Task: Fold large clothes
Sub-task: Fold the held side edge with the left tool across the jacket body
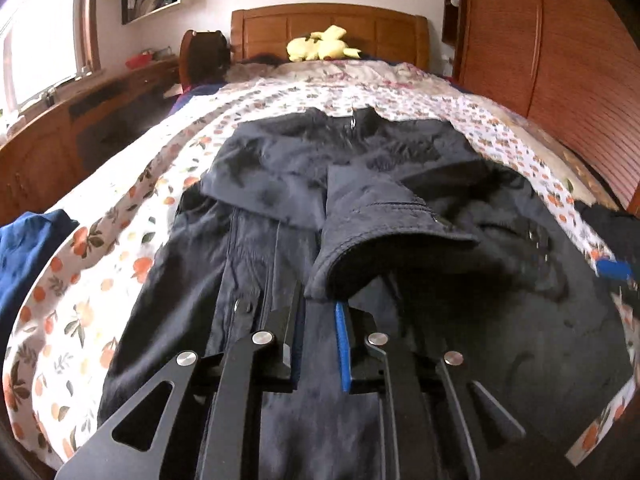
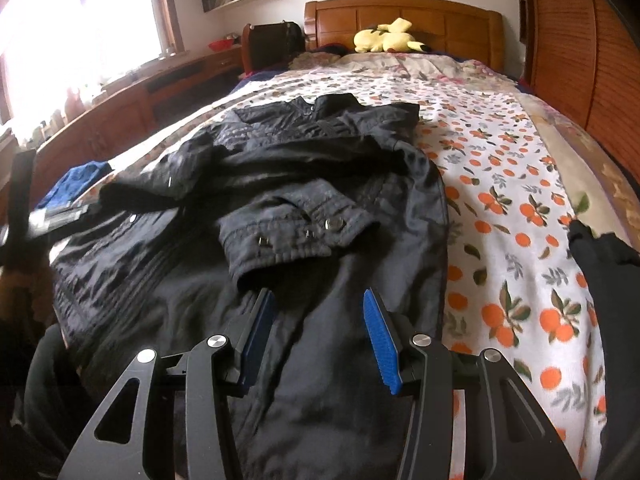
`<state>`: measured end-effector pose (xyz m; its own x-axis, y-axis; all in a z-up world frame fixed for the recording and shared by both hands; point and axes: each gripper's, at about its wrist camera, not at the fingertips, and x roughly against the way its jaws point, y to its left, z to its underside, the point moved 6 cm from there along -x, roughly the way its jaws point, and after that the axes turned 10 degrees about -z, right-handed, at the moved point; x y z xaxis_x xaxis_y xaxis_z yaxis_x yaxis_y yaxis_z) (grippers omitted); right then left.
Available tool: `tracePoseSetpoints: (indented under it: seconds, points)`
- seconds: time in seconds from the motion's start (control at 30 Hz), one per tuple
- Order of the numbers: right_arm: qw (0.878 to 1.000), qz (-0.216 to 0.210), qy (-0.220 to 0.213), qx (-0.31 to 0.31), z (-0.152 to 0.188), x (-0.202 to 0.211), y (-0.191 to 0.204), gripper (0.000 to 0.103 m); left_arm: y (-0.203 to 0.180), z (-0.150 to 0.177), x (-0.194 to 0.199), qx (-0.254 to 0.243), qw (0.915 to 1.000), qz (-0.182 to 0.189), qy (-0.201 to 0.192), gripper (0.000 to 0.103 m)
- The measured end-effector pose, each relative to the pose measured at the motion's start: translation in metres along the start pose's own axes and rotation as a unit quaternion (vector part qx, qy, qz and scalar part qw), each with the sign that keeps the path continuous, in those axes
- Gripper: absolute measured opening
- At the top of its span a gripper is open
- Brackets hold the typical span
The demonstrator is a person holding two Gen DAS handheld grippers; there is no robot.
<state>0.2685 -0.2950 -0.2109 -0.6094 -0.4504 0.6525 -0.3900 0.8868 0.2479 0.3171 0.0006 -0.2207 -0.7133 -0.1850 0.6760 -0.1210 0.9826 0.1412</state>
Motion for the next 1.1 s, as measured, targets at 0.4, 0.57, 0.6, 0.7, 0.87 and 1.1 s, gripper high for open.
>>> tracePoseSetpoints:
  seconds: [0.4, 0.57, 0.6, 0.7, 0.87, 1.1]
  points:
    - [1.0, -0.005, 0.013, 0.013, -0.014, -0.033, 0.013, 0.045, -0.003, 0.027, 0.028, -0.043, 0.9989, 0.017, -0.009, 0.023]
    - [1.0, 0.008, 0.001, 0.007, -0.012, -0.027, 0.022, 0.045, -0.031, 0.007, 0.035, -0.085, 0.9949, 0.042, -0.033, 0.042]
    - [1.0, 0.009, -0.001, 0.004, -0.011, -0.025, 0.024, 0.045, -0.038, 0.003, 0.034, -0.094, 0.9937, 0.049, -0.036, 0.045]
    - [1.0, 0.018, -0.004, -0.004, -0.005, -0.016, 0.028, 0.049, -0.064, -0.011, 0.027, -0.124, 0.9887, 0.07, -0.047, 0.047]
    - [0.999, 0.052, -0.001, -0.012, 0.005, -0.001, 0.037, 0.052, -0.102, -0.019, 0.0, -0.17, 0.9806, 0.091, -0.035, 0.052]
    - [0.995, 0.094, 0.001, -0.032, 0.019, 0.02, 0.048, 0.058, -0.13, -0.008, -0.044, -0.218, 0.9705, 0.101, 0.009, 0.06]
